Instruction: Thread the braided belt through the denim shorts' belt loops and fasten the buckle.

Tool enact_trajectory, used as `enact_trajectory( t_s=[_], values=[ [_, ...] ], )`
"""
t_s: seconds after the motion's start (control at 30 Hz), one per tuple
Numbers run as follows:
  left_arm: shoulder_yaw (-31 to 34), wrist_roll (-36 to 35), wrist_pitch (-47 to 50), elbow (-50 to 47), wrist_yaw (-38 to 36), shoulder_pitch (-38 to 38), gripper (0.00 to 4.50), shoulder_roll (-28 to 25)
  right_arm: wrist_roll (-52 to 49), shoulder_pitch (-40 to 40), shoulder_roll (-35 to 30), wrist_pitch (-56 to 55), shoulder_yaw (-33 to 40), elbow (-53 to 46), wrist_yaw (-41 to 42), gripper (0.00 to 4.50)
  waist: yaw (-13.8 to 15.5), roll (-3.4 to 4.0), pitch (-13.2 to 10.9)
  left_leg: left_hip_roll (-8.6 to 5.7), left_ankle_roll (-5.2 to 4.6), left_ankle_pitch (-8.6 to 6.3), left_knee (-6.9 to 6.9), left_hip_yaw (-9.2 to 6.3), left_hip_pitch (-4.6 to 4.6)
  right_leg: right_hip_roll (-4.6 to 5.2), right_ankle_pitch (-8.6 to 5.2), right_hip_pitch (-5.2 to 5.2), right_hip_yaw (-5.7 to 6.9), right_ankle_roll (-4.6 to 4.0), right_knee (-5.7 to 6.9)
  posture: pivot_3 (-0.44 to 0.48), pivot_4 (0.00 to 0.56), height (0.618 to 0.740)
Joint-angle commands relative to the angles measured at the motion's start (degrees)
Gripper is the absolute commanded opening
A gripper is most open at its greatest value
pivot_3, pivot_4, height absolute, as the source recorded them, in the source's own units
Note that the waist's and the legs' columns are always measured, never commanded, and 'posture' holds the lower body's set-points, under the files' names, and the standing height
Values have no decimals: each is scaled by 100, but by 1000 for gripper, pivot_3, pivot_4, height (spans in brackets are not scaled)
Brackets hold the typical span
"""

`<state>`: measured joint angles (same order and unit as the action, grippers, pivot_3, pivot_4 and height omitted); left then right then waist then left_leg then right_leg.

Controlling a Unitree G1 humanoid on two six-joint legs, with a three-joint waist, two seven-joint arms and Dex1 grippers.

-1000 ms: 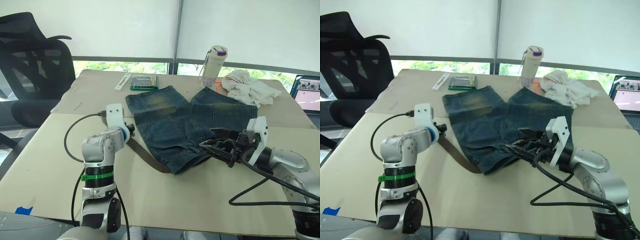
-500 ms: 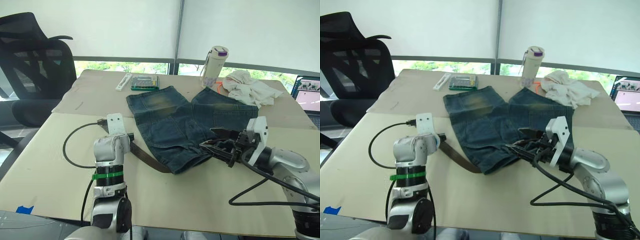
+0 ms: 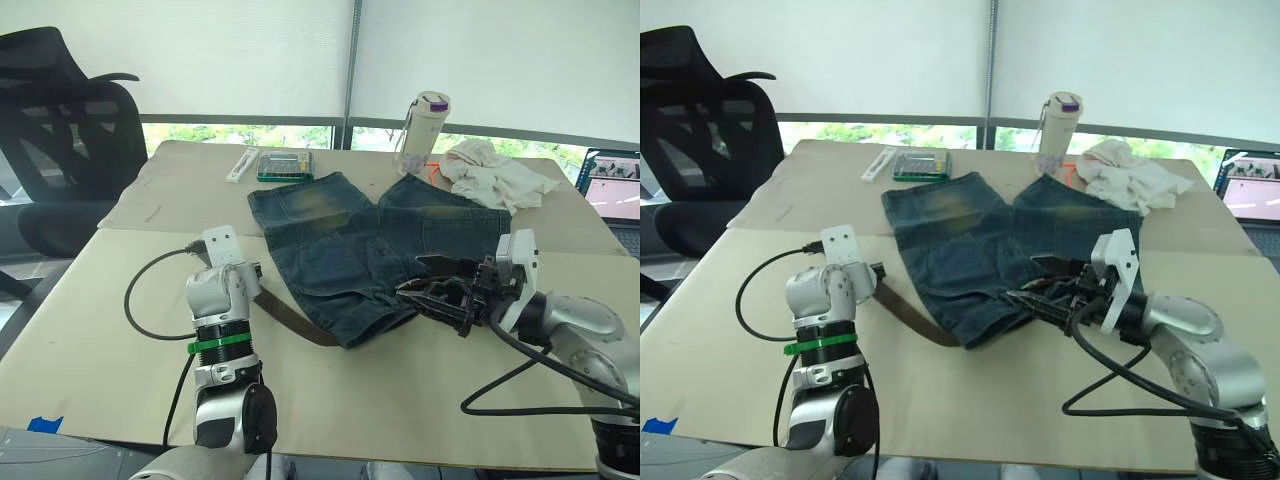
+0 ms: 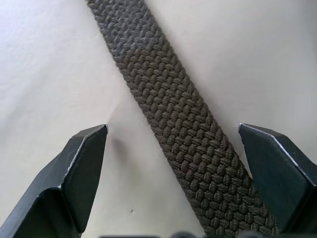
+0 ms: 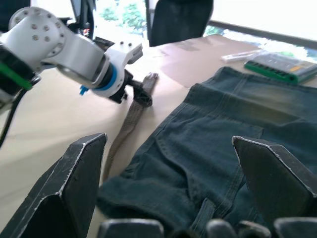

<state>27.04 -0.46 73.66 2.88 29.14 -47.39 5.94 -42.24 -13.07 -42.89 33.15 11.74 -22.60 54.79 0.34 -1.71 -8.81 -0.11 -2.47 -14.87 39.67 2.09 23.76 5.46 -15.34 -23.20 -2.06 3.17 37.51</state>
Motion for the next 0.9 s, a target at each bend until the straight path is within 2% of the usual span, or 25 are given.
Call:
enact_trajectory(
  t_s=[0.03,0.3,0.53,0.6,0.73,0.77,0.9],
  values=[
    [229,95,67,63,199,263,2744,247,-240,2,-260,47,90,-231,373,4500,-10,0,0,0,0,0,0,0,0,-1,0,0,0,0,0,0,150,740],
    [247,82,-114,39,234,301,139,198,-83,-125,-386,-178,31,25,585,4500,-12,0,0,1,1,-1,-1,1,-3,-1,0,1,-4,0,0,0,150,740],
    [182,-33,-447,2,80,365,59,65,18,-146,-314,-278,6,106,547,4500,0,0,0,1,2,0,0,1,-4,1,0,1,-5,0,2,0,150,740],
    [-145,-172,-1037,-93,-348,390,59,-101,44,-146,-261,-307,32,123,522,4500,3,0,1,1,3,0,0,1,-4,2,0,1,-6,0,2,0,150,740],
    [-836,-889,-2689,-317,-2100,354,59,-244,-33,-289,82,-232,186,224,6,4500,52,-2,-1,-1,10,4,3,0,8,5,1,-8,-3,-2,1,0,150,740],
    [-911,-959,-2853,-330,-2282,382,59,-268,-53,-303,115,-182,201,227,-64,4500,82,-2,-1,-2,10,4,4,0,11,10,2,-8,-2,-3,-1,0,150,740],
    [-1822,-1424,-3536,-559,-4097,563,59,-674,11,-406,412,152,150,193,-879,4500,84,-1,0,-3,11,5,-2,1,15,17,8,-1,3,-12,-37,0,150,740]
  ],
)
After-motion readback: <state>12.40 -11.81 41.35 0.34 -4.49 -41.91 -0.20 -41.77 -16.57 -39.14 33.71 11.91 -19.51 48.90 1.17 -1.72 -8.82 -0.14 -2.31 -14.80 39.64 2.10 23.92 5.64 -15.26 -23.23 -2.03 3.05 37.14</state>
